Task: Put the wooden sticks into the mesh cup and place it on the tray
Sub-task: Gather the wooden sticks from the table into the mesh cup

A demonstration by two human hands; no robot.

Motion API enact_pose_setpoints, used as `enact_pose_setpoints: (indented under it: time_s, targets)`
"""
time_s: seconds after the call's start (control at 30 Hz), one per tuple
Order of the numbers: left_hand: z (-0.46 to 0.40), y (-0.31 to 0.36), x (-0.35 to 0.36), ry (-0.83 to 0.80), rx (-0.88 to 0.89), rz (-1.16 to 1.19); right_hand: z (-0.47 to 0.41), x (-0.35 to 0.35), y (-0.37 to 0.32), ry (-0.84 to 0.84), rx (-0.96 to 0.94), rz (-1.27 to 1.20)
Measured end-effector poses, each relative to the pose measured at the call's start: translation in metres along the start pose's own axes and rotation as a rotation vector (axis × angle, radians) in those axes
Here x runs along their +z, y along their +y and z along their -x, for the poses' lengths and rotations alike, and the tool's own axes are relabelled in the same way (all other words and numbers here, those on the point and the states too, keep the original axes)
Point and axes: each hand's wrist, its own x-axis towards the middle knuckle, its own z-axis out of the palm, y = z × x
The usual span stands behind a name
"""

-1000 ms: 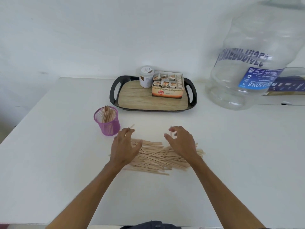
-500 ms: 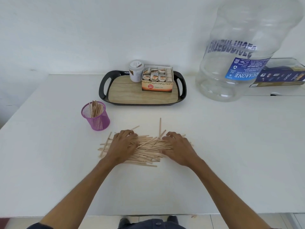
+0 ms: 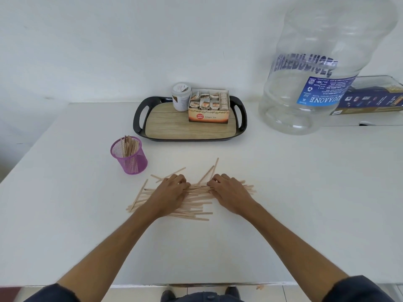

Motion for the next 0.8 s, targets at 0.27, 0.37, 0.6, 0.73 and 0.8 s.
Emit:
enact_pose_setpoints:
  time_s: [0.27, 0.37, 0.6, 0.73, 0.8]
  targets:
    - [-0.001, 0.0, -0.009, 0.111, -0.063, 0.071, 0.003, -0.014, 0.003, 0.22, -0.062, 0.066]
    - [-0.004, -0.002, -0.016, 0.117, -0.055, 0.027, 0.003, -0.02, 0.004, 0.26, -0.068, 0.013]
    - [-0.01, -0.01, -0.034, 0.147, -0.053, -0.051, 0.002, -0.029, 0.012, 0.322, 0.028, -0.065]
    - [-0.015, -0.011, -0.04, 0.235, -0.153, 0.015, -0.001, -0.029, 0.014, 0.408, 0.189, -0.181]
    - [-0.018, -0.011, -0.042, 0.259, -0.217, 0.09, -0.006, -0.03, 0.013, 0.42, 0.265, -0.271]
